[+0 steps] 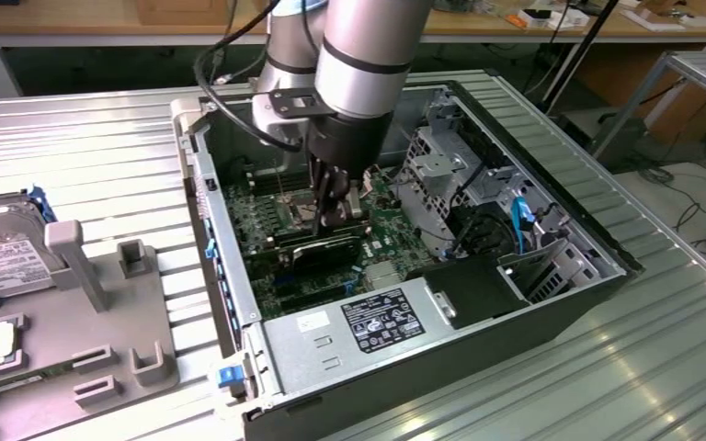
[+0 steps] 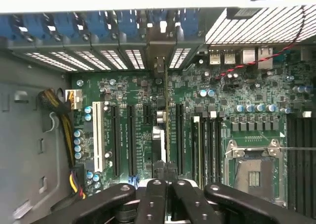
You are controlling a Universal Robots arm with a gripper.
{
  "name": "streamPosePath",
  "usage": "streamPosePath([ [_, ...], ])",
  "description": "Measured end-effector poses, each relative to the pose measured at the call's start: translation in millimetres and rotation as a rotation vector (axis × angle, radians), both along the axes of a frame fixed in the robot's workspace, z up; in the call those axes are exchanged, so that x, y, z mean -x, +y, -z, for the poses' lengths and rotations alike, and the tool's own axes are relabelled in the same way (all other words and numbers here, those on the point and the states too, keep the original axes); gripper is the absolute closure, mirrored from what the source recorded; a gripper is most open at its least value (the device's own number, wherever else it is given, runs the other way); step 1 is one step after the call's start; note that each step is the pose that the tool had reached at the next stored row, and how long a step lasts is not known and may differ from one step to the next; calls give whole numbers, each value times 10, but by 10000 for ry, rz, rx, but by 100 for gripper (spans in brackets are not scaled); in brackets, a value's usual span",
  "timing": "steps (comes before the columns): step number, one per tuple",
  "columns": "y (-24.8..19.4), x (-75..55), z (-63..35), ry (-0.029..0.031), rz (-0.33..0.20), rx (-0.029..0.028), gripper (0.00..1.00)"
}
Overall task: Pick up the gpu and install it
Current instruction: 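Press down on the gpu until it lock into place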
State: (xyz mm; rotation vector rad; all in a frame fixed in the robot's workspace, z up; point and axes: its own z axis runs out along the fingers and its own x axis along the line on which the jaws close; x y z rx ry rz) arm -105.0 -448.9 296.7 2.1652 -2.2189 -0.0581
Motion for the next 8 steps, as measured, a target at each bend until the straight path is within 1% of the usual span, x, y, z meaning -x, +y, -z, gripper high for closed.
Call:
streamPosePath([
  [1, 0, 0, -80, 0, 0, -1, 89],
  [2, 0, 0, -106, 1, 0, -2, 89],
  [8, 0, 0, -106, 1, 0, -10, 89],
])
